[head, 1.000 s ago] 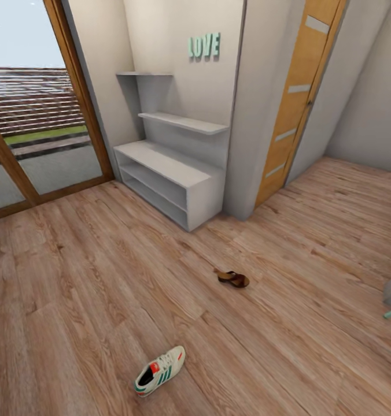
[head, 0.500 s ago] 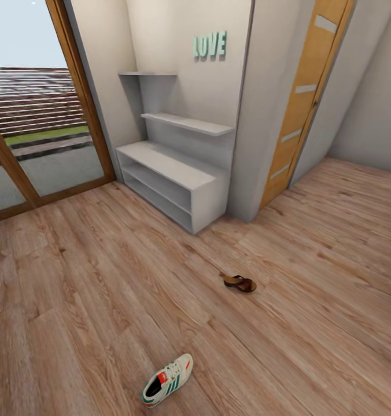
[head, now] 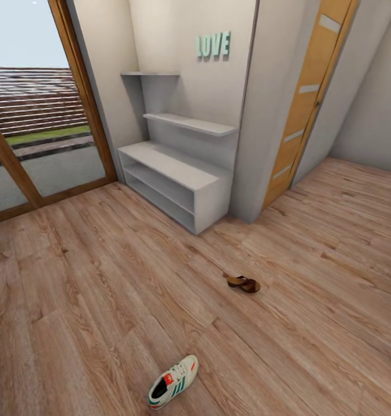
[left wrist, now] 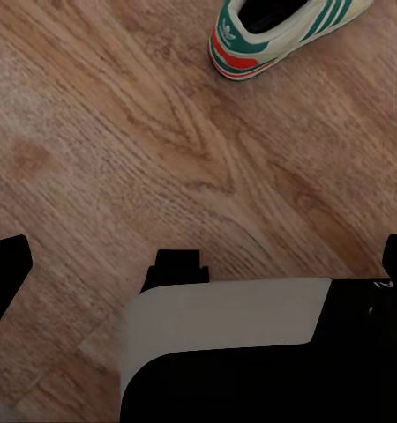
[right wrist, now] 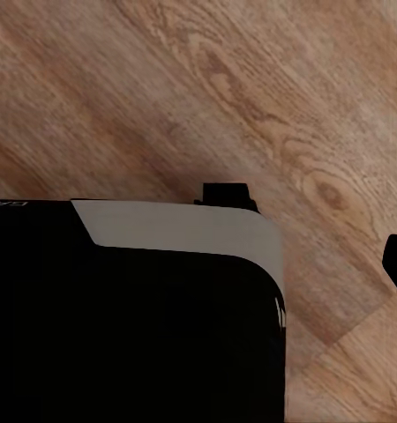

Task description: Pick up the two gym shoes and the two sandals from the corridor floor and place them onto the hallstand (shoe rack) in the corridor, making sure they are on the rack and not on the floor. Arrange them so the two gym shoes are next to each other and the two sandals are next to each other.

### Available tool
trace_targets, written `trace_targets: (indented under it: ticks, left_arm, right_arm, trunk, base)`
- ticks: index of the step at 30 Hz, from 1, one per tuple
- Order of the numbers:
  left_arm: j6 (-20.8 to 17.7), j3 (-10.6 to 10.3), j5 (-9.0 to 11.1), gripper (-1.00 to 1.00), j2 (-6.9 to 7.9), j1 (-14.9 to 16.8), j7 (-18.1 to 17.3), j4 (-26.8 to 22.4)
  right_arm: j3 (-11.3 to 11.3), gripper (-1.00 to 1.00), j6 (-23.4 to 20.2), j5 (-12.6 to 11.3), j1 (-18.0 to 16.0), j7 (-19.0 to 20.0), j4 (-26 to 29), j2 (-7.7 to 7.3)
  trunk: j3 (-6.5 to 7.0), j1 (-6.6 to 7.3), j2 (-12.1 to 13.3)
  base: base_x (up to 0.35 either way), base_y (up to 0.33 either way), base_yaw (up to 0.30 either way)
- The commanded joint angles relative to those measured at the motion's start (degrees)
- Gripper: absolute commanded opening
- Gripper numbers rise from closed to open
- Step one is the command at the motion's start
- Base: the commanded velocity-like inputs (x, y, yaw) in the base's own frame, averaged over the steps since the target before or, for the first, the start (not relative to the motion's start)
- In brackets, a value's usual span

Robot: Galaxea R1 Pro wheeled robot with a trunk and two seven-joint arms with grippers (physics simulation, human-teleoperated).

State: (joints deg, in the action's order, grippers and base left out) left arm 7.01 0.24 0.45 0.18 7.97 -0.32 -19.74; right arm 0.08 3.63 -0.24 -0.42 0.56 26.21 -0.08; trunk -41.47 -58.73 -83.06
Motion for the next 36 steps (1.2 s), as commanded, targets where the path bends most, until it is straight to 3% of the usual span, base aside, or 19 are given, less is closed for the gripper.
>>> trace_targets:
  ticks: [1, 18, 36]
  left_arm:
    - [0.19, 0.02, 0.04, 1.0, 0.0, 0.03, -0.05, 0.06]
    - [-0.15, -0.18, -0.17, 1.0, -0.16, 0.62, -0.84, -1.97]
    - [0.37, -0.15, -0.19, 1.0, -0.18, 1.0, -0.21, 0.23]
  right_arm:
    - [0.0, 1.0, 0.18, -0.02, -0.01, 0.06, -0.02, -0.01]
    - [-0.03, 1.0, -0.98, 0.12, 1.32, -0.02, 1.89, -0.03]
    - [0.0, 1.0, 1.38, 0.16, 1.4, -0.03, -0.1, -0.01]
  trunk:
    - [-0.04, 0.0, -0.02]
    - [-0.04, 0.0, -0.02]
    - [-0.04, 0.0, -0.02]
  base:
    - [0.0, 0.204, 0.0]
    - [0.0, 0.027, 0.0]
    - [0.0, 0.0, 0.0]
